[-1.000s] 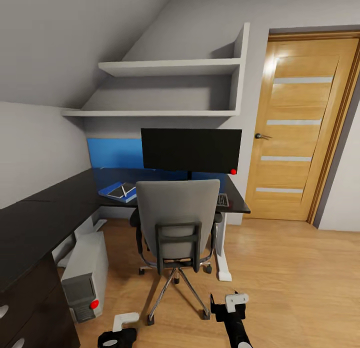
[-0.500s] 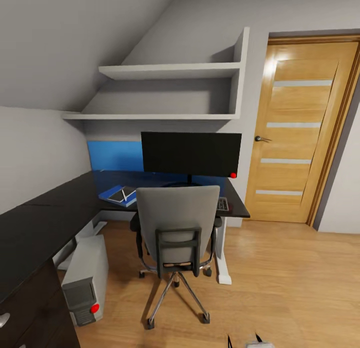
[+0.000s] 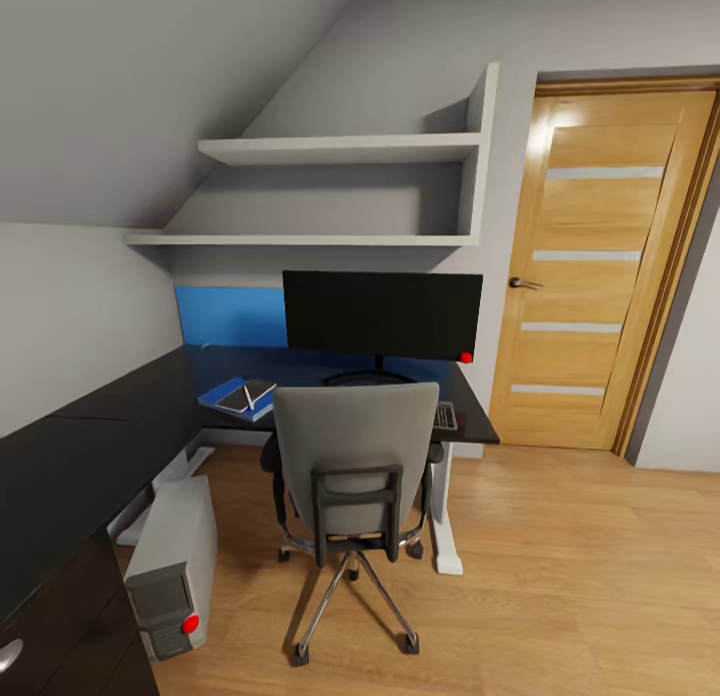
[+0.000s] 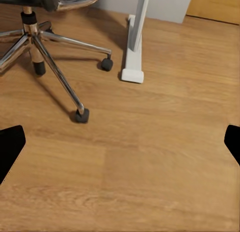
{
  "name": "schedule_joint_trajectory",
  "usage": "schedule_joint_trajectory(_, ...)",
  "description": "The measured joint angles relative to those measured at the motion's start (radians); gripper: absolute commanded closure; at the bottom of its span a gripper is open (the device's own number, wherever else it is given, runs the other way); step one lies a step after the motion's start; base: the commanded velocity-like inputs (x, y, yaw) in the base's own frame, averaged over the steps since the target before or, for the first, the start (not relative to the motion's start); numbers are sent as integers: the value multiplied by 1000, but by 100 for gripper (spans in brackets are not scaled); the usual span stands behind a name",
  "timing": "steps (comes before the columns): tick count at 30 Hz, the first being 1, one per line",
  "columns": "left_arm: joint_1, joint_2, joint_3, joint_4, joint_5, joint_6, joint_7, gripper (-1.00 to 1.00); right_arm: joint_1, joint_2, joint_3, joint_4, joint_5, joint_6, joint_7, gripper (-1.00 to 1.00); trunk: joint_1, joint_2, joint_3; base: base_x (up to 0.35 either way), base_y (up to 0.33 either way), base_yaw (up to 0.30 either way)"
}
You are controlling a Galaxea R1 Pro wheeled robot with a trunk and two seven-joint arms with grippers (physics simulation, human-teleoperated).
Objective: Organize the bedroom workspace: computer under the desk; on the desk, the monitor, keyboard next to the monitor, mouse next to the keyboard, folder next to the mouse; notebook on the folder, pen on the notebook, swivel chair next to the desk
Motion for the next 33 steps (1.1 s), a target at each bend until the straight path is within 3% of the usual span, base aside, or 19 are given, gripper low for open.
schedule_joint_trajectory(10,29,23,-1,1,-1,-53,-1,-100,61,-13,0,1,0,-141,-2,-100,-38,70,31,0,0,0)
schedule_joint_trajectory(18,60,25,-1,1,-2,-125,-2,-100,78,-15,0,0,1,-141,-2,-100,-69,126,56,0,0,0)
schedule_joint_trajectory(20,83,25,-1,0,-2,-213,-3,-100,96,-15,1,-1,2,-142,-2,-100,-77,140,63,0,0,0)
schedule_joint_trajectory(24,99,25,-3,1,-5,-274,-3,-100,102,-15,2,-1,3,-142,-2,-100,-92,168,75,0,0,0)
schedule_joint_trajectory(33,114,22,-6,2,-6,-321,-3,-100,107,-16,0,-2,4,-142,-2,-100,-127,231,103,0,0,0)
